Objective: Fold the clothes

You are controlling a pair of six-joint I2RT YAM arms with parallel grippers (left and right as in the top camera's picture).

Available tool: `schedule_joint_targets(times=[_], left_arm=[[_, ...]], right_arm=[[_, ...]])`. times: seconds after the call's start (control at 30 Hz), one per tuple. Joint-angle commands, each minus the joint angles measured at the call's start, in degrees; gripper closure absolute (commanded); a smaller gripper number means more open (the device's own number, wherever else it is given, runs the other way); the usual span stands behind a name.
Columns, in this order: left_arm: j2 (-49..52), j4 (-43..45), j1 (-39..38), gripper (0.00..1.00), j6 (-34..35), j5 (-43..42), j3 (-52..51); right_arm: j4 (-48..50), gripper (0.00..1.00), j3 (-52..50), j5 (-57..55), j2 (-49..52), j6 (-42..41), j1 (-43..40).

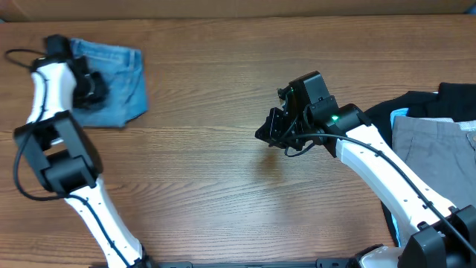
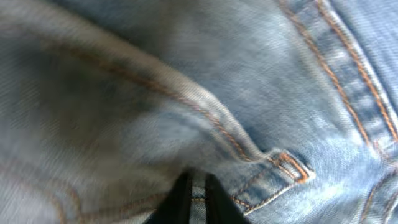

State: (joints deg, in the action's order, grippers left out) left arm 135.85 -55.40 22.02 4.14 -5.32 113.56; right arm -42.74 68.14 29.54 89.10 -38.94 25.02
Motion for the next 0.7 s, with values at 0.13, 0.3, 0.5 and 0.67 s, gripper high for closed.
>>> schedule_joint_targets(times=[0.13, 0.3, 0.5, 0.67], left_arm=[[2.2, -7.8, 1.6, 0.83, -2.7, -0.1, 18.6], [2.5, -1.9, 1.6, 0.93, -1.4, 2.7, 20.8], [5.4, 3.1, 1.6, 0.89, 3.2, 12.5, 16.2], [10.4, 3.6, 1.7, 0.36, 3.6, 14.6, 14.8]], right_arm=[[0.5, 0.96, 0.6, -0.6, -0.6, -0.2, 0.0], [0.6, 0.96, 0.6, -0.6, -0.7, -0.2, 0.0], [0.4, 0.96, 0.6, -0.6, -0.6, -0.1, 0.0], [0.0, 0.96, 0.6, -0.6, -0.7, -0.1, 0.0]])
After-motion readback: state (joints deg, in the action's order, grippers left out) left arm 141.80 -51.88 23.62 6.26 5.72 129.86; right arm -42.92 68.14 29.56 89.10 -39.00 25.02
